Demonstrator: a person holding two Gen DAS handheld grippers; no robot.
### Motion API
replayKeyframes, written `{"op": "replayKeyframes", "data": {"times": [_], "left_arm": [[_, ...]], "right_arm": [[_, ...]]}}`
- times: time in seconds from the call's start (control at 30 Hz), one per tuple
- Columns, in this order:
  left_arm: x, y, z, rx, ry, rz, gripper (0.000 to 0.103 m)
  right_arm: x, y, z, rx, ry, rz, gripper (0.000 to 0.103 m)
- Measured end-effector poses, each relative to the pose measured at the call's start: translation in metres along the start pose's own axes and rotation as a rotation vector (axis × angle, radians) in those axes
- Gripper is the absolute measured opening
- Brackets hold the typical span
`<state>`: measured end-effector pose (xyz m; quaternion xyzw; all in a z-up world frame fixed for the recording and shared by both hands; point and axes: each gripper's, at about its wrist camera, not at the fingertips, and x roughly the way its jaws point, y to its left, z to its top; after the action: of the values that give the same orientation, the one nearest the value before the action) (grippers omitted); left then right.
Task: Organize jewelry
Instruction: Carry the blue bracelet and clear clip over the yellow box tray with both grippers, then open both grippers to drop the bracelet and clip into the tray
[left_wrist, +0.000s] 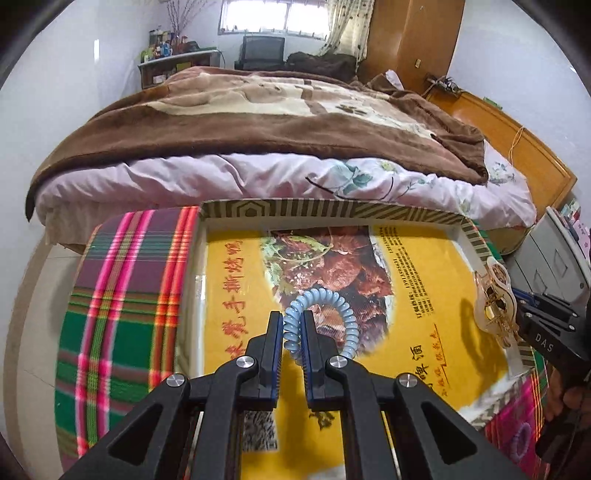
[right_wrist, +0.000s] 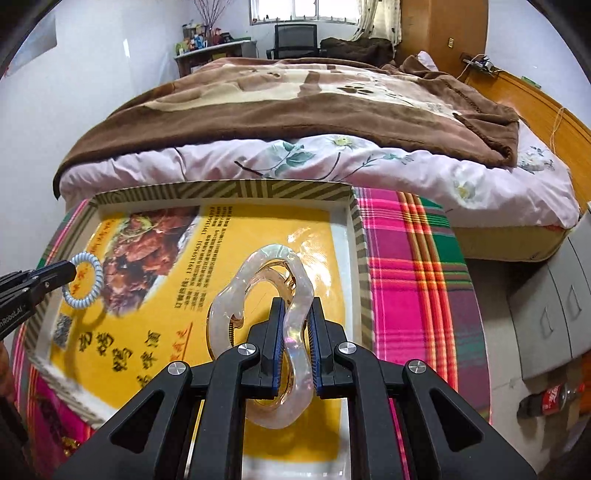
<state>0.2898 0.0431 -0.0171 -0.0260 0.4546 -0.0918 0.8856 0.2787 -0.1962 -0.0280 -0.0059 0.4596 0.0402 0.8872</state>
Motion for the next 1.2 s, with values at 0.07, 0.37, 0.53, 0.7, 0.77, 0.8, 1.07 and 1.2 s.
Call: {"op": "replayKeyframes", "data": {"times": [0.07,0.37,0.53,0.7,0.77,0.8,1.07,1.2], "left_arm": [[0.008,-0.001,0.0,-0.001,0.016,-0.004,0.009],[0.025,0.001,-0.004,-0.008,0.047,0.019,0.009],[0.028,0.001,-0.005,-0.006,0.053,0.027,0.009],[0.028,0.0,-0.004,-0.006,0.053,0.025,0.012],[0.027,-0.001,-0.004,-0.006,0.053,0.023,0.028],[0.028,-0.001,-0.004,-0.006,0.054,0.025,0.034],[0.023,-0.002,-0.004,-0.014,0.048,0.034,0.052],[0.012,-0.004,-0.007,-0.009,0.029,0.039,0.06]], "right_arm": [[0.005,0.002,0.003,-0.008,0.008,-0.007,0.012],[0.022,0.004,0.005,-0.023,0.041,-0.025,0.013],[0.023,0.004,0.007,-0.016,0.043,-0.03,0.013],[0.023,0.004,0.008,-0.007,0.039,-0.032,0.017],[0.022,0.003,0.008,-0.002,0.035,-0.035,0.022],[0.021,0.003,0.008,-0.001,0.032,-0.035,0.024],[0.013,0.003,0.01,0.005,0.007,-0.032,0.031],[0.003,0.005,0.008,0.011,-0.019,-0.018,0.04]]}}
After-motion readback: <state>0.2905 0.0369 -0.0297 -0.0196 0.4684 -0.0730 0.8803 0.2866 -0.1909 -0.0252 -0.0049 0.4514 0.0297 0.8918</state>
